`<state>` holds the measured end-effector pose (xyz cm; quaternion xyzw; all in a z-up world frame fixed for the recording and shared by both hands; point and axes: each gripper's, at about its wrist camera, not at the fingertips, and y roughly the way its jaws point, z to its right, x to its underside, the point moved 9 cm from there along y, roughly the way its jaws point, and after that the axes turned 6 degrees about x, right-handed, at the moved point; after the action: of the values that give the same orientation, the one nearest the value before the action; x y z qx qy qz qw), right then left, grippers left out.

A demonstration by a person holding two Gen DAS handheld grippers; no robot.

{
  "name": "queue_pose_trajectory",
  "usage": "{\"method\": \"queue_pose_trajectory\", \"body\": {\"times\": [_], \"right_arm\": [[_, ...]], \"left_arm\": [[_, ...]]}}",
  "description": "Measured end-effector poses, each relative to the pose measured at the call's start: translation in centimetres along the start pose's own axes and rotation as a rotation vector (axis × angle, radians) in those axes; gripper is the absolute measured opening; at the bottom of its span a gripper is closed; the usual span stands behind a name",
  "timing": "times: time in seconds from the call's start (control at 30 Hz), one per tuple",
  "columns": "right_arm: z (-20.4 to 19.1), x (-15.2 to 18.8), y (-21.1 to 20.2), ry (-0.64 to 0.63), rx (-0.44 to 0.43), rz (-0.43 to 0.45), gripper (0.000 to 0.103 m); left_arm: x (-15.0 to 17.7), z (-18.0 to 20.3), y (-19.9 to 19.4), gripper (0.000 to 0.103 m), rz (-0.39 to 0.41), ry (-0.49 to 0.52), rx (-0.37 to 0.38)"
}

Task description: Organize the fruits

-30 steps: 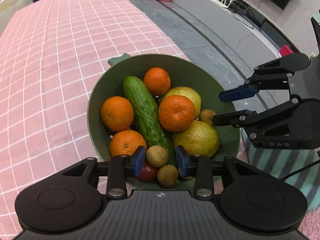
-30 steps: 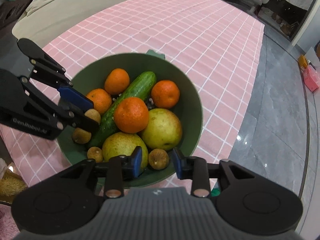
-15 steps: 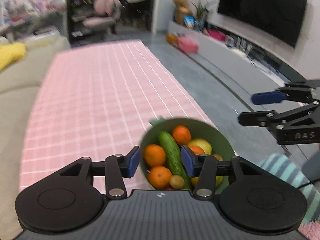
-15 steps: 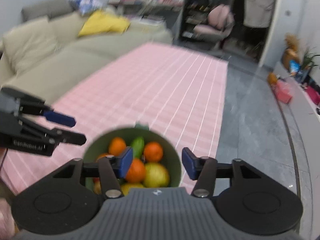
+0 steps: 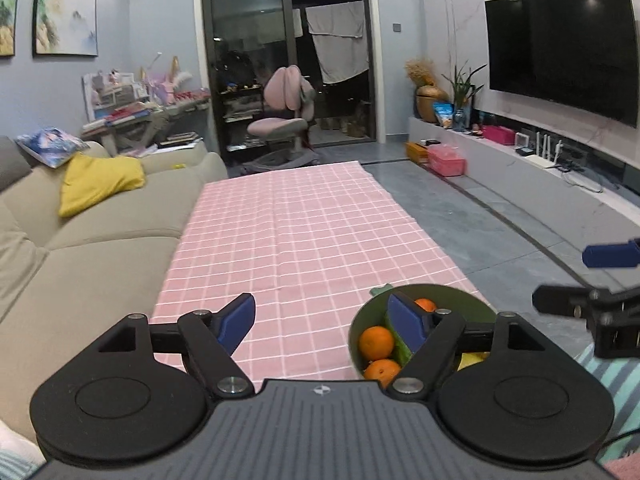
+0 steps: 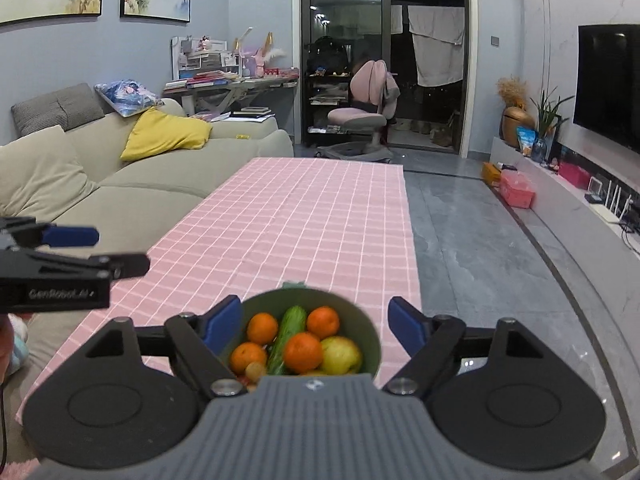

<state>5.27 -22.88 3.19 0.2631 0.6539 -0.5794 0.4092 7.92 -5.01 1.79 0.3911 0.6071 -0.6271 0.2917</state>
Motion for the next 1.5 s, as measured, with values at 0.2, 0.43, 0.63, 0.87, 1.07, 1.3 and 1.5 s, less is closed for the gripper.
{"method": "queue_pose_trajectory", "body": {"times": [0.2, 0.43, 0.63, 0.87, 1.07, 1.3, 1.5], "right_arm": [[-1.3, 3.0, -0.7, -0.030, 0.007, -0.031, 0.081], [-2.4, 4.9, 0.0, -0.077, -0.006, -0.065, 0.082], [-2.8, 6.3, 1.4, -0.101, -0.015, -0.124, 0.082], [-2.6, 7.1, 3.1, -0.096, -0.018, -0.190, 0.083], [-2.9, 7.6, 3.4, -0.108, -0.020, -0.206, 0.083], [-2.9, 7.6, 3.5, -0.102, -0.014, -0.208, 0.085], [-3.0, 7.7, 3.4, -0.106, -0.011, -0.208, 0.085]], "left_arm": [[2.1, 0.5, -1.0, 0.089, -0.027, 0.010, -0.047], [4.9, 0.5, 0.0, 0.089, -0.134, -0.050, -0.028], [6.5, -0.3, 1.1, 0.089, -0.213, -0.084, -0.034], [7.7, -0.3, 1.4, 0.089, -0.262, -0.107, -0.035], [7.8, -0.2, 1.2, 0.089, -0.277, -0.118, -0.031], [7.5, -0.4, 0.9, 0.089, -0.273, -0.127, -0.026], [7.2, -0.4, 0.6, 0.089, -0.261, -0.131, -0.021]]}}
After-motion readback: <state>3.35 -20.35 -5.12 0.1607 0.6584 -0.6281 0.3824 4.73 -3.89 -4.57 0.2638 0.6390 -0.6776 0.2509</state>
